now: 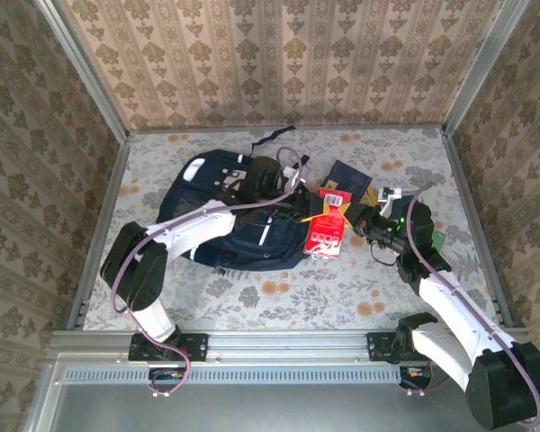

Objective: Pack the student bag

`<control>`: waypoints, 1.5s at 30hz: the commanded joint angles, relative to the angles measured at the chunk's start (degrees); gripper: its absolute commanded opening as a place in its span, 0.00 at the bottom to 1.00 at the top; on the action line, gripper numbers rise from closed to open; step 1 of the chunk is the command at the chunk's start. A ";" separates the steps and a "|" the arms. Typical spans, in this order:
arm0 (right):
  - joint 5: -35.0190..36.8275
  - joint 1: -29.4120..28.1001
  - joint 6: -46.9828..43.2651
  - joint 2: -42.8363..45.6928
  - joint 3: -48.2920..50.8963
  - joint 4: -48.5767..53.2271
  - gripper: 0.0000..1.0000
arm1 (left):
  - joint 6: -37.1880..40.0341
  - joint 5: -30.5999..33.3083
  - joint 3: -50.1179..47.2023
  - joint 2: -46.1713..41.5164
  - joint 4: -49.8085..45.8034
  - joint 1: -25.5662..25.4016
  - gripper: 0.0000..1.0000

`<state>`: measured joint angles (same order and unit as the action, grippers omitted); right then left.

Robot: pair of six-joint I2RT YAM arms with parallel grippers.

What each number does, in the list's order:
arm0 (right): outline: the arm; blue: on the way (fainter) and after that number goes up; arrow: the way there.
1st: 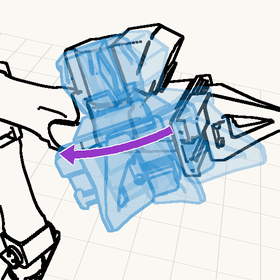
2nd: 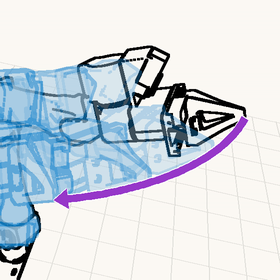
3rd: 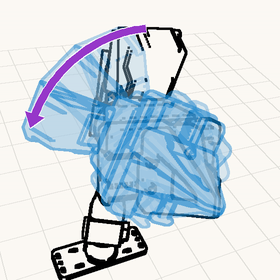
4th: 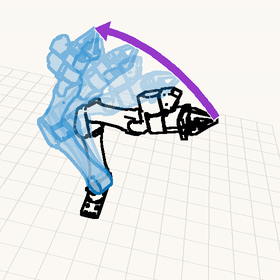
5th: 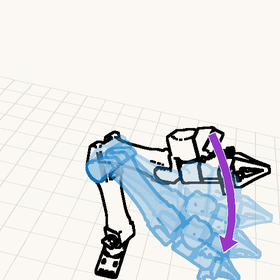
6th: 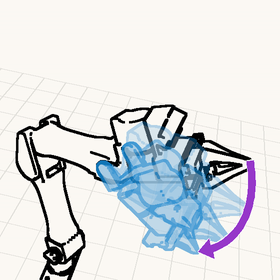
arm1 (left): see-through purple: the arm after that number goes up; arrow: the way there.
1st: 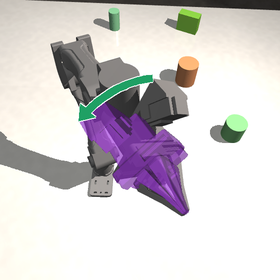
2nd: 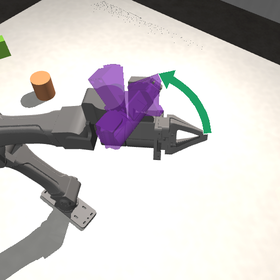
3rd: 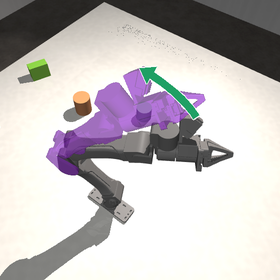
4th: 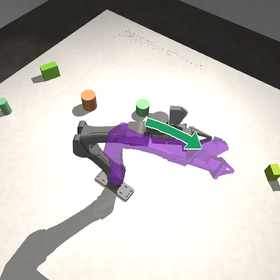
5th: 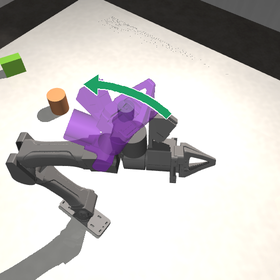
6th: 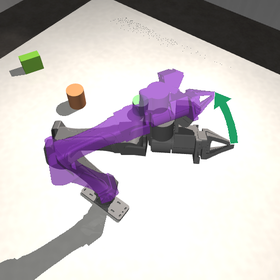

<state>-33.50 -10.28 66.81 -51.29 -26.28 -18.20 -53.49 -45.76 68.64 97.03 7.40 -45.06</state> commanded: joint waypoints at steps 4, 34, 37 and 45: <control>-1.01 -0.54 2.35 -0.28 0.73 -4.40 0.21 | -5.22 -4.10 -1.41 1.27 10.59 -0.38 0.06; 3.91 -4.93 -2.50 4.80 2.03 0.69 0.02 | 7.39 -1.21 -0.29 -4.71 -9.10 8.34 0.55; 3.84 -4.97 -3.82 5.33 2.26 2.85 0.01 | 15.58 2.86 1.83 -5.72 -20.78 12.97 0.55; 3.82 -4.84 -5.17 4.99 2.97 3.85 0.01 | 27.23 14.55 8.20 -1.66 -36.28 17.65 0.55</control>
<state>-30.35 -15.07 63.31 -46.85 -22.46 -14.85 -33.36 -35.90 74.13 93.47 -20.25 -26.96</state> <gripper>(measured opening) 0.078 0.550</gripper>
